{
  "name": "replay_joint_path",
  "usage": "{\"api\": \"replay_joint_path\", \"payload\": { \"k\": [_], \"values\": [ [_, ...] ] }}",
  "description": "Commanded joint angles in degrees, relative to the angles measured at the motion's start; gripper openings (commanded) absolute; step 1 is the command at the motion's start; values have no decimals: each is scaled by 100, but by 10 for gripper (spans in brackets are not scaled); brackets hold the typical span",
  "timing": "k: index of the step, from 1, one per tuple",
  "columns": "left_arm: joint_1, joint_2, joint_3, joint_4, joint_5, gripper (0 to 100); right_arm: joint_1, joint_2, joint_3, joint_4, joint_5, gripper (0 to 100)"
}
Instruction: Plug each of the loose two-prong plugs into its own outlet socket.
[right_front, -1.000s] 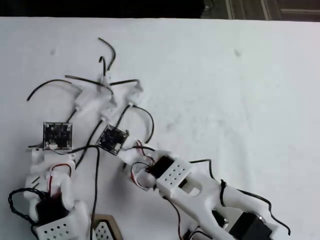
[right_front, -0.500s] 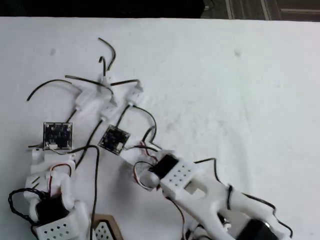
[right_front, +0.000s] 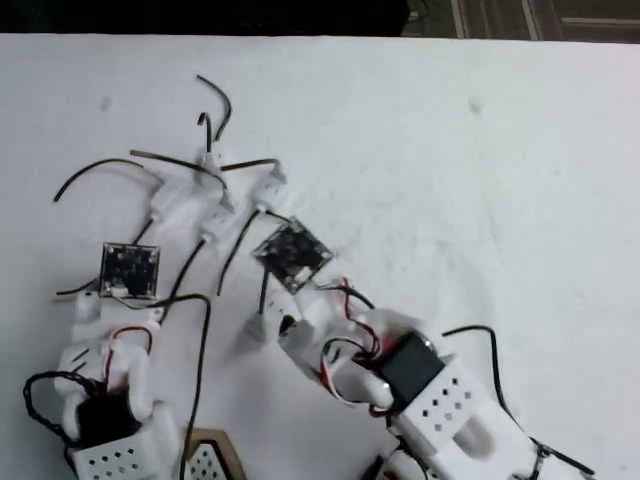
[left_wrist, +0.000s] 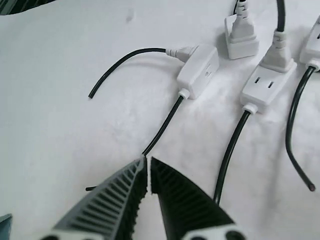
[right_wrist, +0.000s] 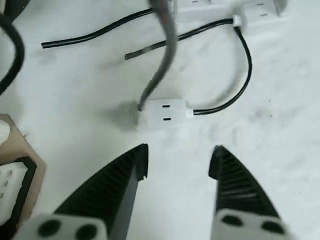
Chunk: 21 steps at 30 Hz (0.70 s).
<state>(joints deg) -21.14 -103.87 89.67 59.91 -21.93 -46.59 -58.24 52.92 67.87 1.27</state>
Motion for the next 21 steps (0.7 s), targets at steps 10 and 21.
{"api": "replay_joint_path", "payload": {
  "k": [10, 21],
  "values": [
    [1095, -31, -35, 545, -35, 256, 1112, -637, 281, -321, -484, 18],
    [3248, -22, -18, 1064, -202, 301, 2589, -92, 1345, -2422, -668, 19]
  ]
}}
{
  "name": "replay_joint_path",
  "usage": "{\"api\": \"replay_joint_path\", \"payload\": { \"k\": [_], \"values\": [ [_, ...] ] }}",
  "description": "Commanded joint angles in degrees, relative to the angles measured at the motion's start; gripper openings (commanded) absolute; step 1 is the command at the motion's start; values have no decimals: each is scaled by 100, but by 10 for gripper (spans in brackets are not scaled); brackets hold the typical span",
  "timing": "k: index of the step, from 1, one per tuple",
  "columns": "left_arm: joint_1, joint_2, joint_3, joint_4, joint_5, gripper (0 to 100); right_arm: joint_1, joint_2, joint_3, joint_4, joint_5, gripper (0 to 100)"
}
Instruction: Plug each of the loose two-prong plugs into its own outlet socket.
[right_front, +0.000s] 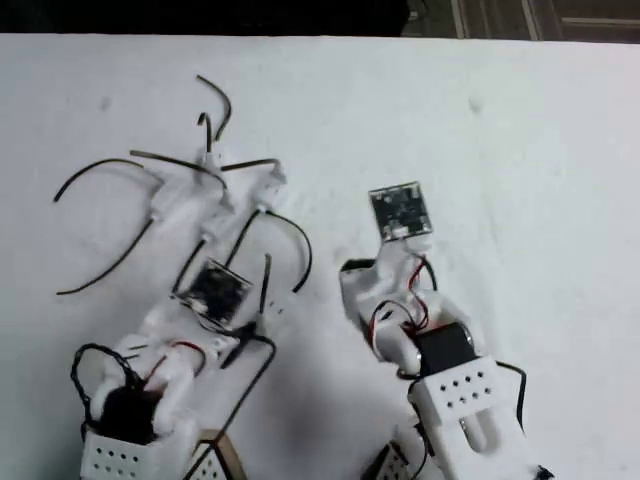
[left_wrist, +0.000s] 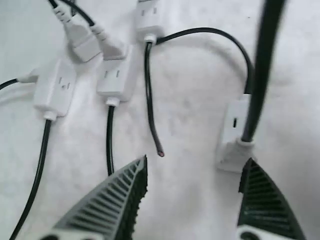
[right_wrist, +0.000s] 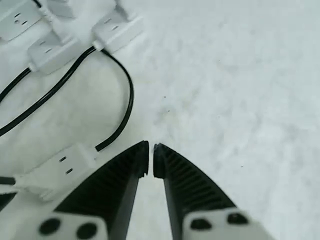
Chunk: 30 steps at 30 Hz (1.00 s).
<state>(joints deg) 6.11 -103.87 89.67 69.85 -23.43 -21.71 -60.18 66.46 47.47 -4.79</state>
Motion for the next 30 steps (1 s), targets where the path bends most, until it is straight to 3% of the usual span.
{"api": "replay_joint_path", "payload": {
  "k": [1, 11, 30],
  "values": [
    [585, -22, -18, 62, -53, 302, 110, 127, -9, -418, -62, 19],
    [954, -13, 360, -316, -62, 299, 92, 163, 9, -409, -62, 19],
    [989, 48, 53, -70, 281, 300, 101, 163, 18, -391, -62, 19]
  ]
}}
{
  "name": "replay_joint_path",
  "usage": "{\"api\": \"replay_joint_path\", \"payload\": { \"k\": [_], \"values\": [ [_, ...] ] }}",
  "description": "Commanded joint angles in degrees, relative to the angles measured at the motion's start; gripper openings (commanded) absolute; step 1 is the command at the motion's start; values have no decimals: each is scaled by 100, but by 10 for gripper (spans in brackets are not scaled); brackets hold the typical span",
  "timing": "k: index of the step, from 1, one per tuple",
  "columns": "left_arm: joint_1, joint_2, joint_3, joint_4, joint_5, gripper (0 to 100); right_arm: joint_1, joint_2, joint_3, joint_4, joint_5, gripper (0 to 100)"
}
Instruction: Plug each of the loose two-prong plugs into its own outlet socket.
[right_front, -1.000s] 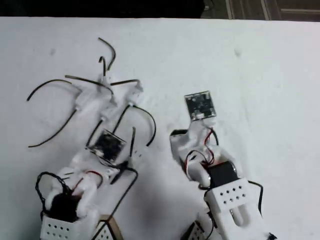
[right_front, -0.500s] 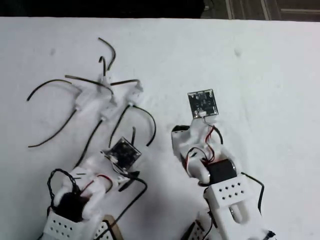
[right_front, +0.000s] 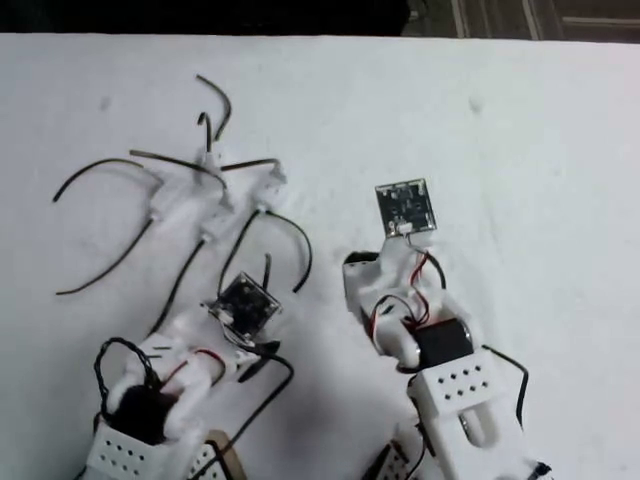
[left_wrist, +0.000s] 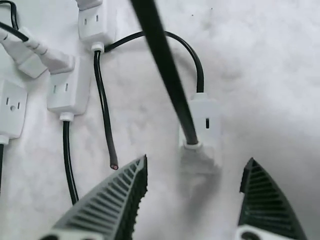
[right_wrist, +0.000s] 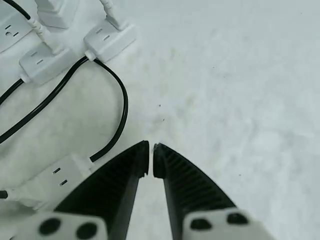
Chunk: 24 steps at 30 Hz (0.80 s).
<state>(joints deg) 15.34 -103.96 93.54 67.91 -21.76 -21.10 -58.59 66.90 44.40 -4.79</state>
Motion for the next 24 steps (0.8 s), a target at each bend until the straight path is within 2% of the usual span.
{"api": "replay_joint_path", "payload": {
  "k": [1, 5, 10, 18, 24],
  "values": [
    [66, 171, -404, 141, 114, 301, 40, 4, -26, -84, -62, 19],
    [40, 1200, -879, -88, 114, 302, 40, 4, -26, -84, -62, 19],
    [31, 3398, -1943, -457, 114, 303, 40, 4, -9, -84, -62, 19],
    [-145, 6800, -2840, -1934, 70, 302, 22, -40, 79, -92, -62, 19],
    [-101, 8549, -4079, -1547, 62, 275, 13, -40, 79, -92, -62, 19]
  ]
}}
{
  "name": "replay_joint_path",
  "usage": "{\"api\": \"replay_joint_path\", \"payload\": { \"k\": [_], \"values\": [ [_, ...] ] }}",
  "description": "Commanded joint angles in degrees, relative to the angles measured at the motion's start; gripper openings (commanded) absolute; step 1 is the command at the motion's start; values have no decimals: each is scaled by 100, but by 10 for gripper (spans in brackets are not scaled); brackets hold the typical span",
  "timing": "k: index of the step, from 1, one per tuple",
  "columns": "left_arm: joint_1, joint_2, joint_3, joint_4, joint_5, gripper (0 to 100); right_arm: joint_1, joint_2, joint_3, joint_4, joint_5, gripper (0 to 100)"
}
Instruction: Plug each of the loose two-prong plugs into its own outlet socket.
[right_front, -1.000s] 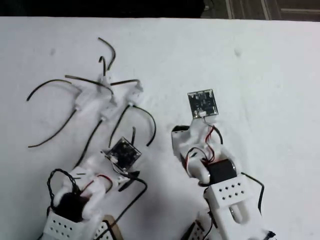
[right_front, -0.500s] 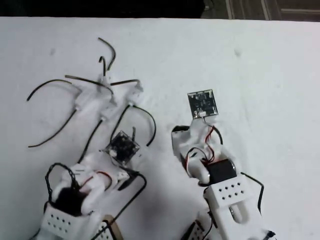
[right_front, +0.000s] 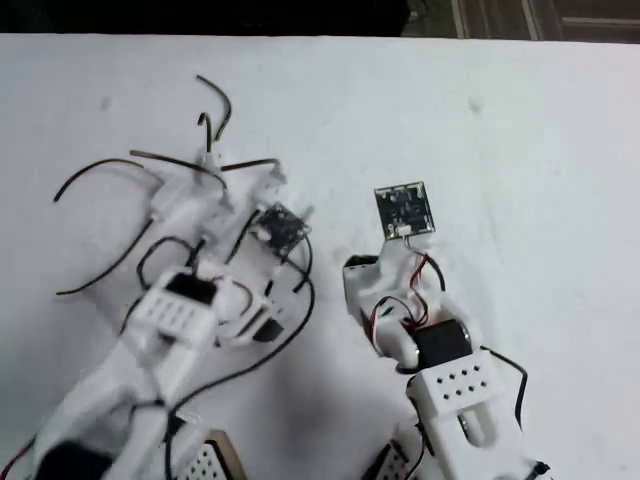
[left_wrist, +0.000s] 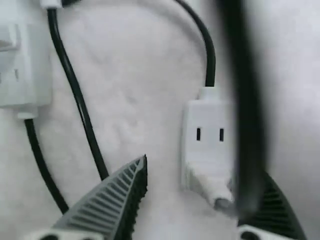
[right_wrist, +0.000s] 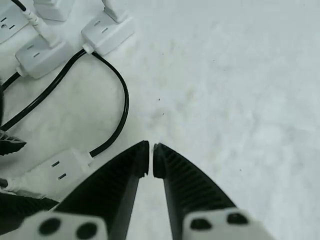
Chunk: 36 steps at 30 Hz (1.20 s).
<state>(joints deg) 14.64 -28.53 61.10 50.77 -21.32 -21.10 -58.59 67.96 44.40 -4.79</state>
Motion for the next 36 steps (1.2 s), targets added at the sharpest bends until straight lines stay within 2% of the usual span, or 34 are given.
{"api": "replay_joint_path", "payload": {
  "k": [1, 7, 13, 17, 20, 22, 26, 30, 36],
  "values": [
    [-31, 1218, -993, 193, 18, 247, 13, -40, -26, -92, -62, 19],
    [-66, 1719, -1574, 229, -44, 14, 31, -40, -26, -101, -53, 19],
    [-277, 1622, -2215, 202, -114, 23, 22, -40, -18, -110, -53, 19],
    [-919, 1921, -3068, -141, -35, 26, 13, -22, -18, -110, -44, 19],
    [-1332, 2554, -3903, -62, 149, 44, 13, 4, -18, -110, -35, 19],
    [-1481, 3029, -4484, 316, 149, 114, 4, 4, -9, -119, -35, 19],
    [-1525, 3442, -5451, 1609, 185, 264, 4, 4, -9, -119, -26, 19],
    [-1525, 3240, -6180, 2532, 141, 272, 4, 4, -9, -119, -26, 19],
    [-1596, 2422, -6760, 3305, 132, 272, 4, 4, -9, -119, -26, 19]
  ]
}}
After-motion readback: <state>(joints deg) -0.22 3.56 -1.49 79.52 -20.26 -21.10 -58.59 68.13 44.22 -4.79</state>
